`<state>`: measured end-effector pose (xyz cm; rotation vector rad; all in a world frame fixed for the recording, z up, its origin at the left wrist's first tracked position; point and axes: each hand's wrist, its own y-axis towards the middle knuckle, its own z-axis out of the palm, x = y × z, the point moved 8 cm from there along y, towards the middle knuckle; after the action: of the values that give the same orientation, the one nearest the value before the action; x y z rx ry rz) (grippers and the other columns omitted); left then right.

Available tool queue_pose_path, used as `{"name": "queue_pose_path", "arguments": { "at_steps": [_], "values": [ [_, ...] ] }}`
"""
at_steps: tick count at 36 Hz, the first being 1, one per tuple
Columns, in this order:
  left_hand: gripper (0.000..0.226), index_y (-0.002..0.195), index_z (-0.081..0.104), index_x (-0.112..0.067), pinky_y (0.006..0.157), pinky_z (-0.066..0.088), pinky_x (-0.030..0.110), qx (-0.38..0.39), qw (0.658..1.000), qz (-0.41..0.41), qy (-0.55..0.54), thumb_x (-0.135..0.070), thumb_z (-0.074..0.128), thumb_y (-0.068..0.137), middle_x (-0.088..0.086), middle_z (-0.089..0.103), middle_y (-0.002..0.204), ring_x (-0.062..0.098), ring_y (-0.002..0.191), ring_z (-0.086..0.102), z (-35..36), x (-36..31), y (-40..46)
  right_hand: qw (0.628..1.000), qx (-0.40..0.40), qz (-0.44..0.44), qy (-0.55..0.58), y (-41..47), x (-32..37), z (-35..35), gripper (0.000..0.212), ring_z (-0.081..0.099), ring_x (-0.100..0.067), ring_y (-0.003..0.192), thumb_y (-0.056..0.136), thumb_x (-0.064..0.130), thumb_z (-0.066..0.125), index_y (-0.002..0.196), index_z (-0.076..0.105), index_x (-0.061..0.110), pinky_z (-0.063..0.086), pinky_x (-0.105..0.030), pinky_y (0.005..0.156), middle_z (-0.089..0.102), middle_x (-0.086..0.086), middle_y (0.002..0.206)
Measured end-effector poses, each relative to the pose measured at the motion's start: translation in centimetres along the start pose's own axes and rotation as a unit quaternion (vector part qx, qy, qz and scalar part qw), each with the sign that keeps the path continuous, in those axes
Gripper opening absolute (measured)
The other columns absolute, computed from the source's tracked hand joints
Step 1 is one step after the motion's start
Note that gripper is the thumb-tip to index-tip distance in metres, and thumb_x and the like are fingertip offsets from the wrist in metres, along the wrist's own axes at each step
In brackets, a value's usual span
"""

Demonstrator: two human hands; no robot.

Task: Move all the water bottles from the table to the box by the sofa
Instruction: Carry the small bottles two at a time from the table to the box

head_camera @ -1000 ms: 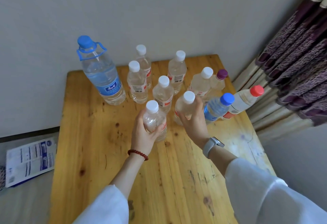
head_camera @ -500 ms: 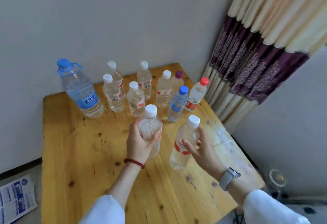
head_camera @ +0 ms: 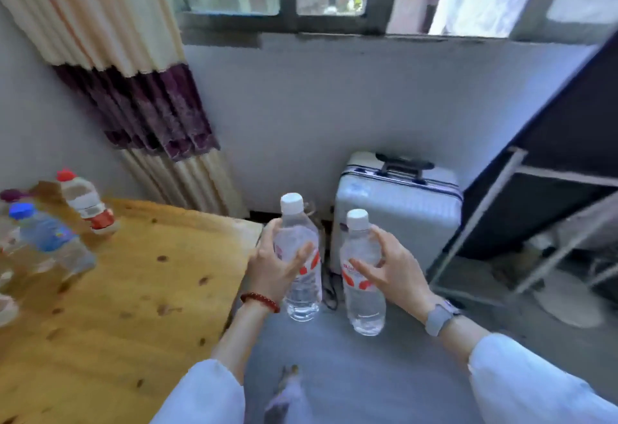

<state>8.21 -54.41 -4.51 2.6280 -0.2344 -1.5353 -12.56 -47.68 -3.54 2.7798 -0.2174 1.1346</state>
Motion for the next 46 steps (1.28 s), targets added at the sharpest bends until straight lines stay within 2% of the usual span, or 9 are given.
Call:
{"name": "queue_pose_path", "arguments": {
  "at_steps": [3,8,16,21,26,31,38,43,46],
  "values": [
    [0.073,0.117,0.05,-0.023,0.083,0.05,0.034,0.078,0.996,0.048,-0.022,-0.069,0.057,0.061,-0.002,0.065,0.102,0.018,0.092,0.062,8.5,-5.6,-2.1,0.995,-0.059,0.078,-0.01,-4.5,-6.7,-6.9,0.068,0.056,-0.021,0.113,0.074,0.047,0.068,0.131,0.043,0.02,0.046,-0.037,0.094,0.055,0.001,0.13],
    [0.084,0.127,0.046,-0.018,0.082,0.05,0.029,0.233,0.965,0.117,-0.01,-0.066,0.059,0.06,-0.007,0.061,0.103,0.011,0.086,0.058,23.1,-14.4,-6.1,0.964,-0.183,0.193,0.012,-12.6,-16.8,-17.3,0.064,0.054,-0.017,0.112,0.072,0.048,0.07,0.126,0.046,0.024,0.044,-0.032,0.09,0.056,0.004,0.123],
    [0.058,0.123,0.047,-0.021,0.083,0.042,0.024,0.392,0.896,0.203,-0.041,-0.034,0.074,0.073,-0.011,0.056,0.105,0.009,0.09,0.052,44.6,-28.5,-15.6,0.886,-0.329,0.326,0.01,-25.8,-31.8,-31.5,0.065,0.055,-0.02,0.11,0.071,0.045,0.072,0.126,0.05,0.019,0.043,-0.028,0.086,0.058,-0.002,0.12],
    [0.066,0.126,0.047,-0.022,0.084,0.043,0.025,0.478,0.841,0.25,-0.044,-0.047,0.069,0.068,-0.009,0.058,0.109,0.009,0.095,0.054,59.1,-37.4,-22.8,0.833,-0.403,0.378,0.018,-34.0,-41.8,-41.5,0.057,0.061,-0.016,0.099,0.068,0.052,0.068,0.117,0.054,0.027,0.05,-0.034,0.083,0.063,0.005,0.108],
    [0.084,0.125,0.048,-0.022,0.084,0.05,0.033,0.533,0.793,0.294,-0.037,-0.067,0.055,0.054,-0.01,0.058,0.105,0.016,0.092,0.058,71.5,-46.9,-30.6,0.77,-0.469,0.432,0.026,-42.3,-49.5,-50.9,0.056,0.058,-0.015,0.104,0.071,0.042,0.072,0.122,0.052,0.028,0.047,-0.031,0.089,0.061,0.006,0.112],
    [0.081,0.122,0.05,-0.02,0.077,0.047,0.03,0.591,0.728,0.344,-0.053,-0.065,0.056,0.055,-0.012,0.056,0.099,0.016,0.084,0.057,81.3,-56.1,-41.1,0.693,-0.534,0.483,0.023,-52.9,-55.1,-58.3,0.05,0.059,-0.016,0.099,0.071,0.045,0.069,0.116,0.052,0.032,0.049,-0.036,0.088,0.059,0.009,0.107],
    [0.076,0.127,0.047,-0.016,0.077,0.045,0.028,0.657,0.654,0.373,-0.047,-0.05,0.072,0.064,0.0,0.062,0.102,0.017,0.082,0.056,93.9,-65.0,-58.3,0.603,-0.592,0.535,0.011,-68.8,-63.2,-65.9,0.055,0.061,-0.018,0.092,0.061,0.062,0.06,0.107,0.052,0.032,0.051,-0.04,0.082,0.061,0.004,0.1],
    [0.065,0.125,0.047,-0.016,0.067,0.04,0.02,0.675,0.634,0.375,-0.05,-0.037,0.075,0.071,-0.004,0.057,0.092,0.007,0.069,0.054,101.4,-70.3,-70.9,0.564,-0.613,0.553,0.009,-79.9,-69.8,-71.5,0.049,0.06,-0.02,0.088,0.065,0.056,0.064,0.104,0.052,0.029,0.051,-0.042,0.08,0.061,0.0,0.096],
    [0.066,0.124,0.048,-0.016,0.073,0.043,0.023,0.691,0.628,0.354,-0.054,-0.04,0.076,0.069,-0.003,0.06,0.096,0.013,0.077,0.057,105.9,-73.6,-77.8,0.556,-0.613,0.561,0.008,-85.9,-73.4,-76.2,0.047,0.06,-0.021,0.087,0.065,0.057,0.064,0.101,0.052,0.03,0.051,-0.042,0.079,0.061,0.0,0.094]
  ]
}}
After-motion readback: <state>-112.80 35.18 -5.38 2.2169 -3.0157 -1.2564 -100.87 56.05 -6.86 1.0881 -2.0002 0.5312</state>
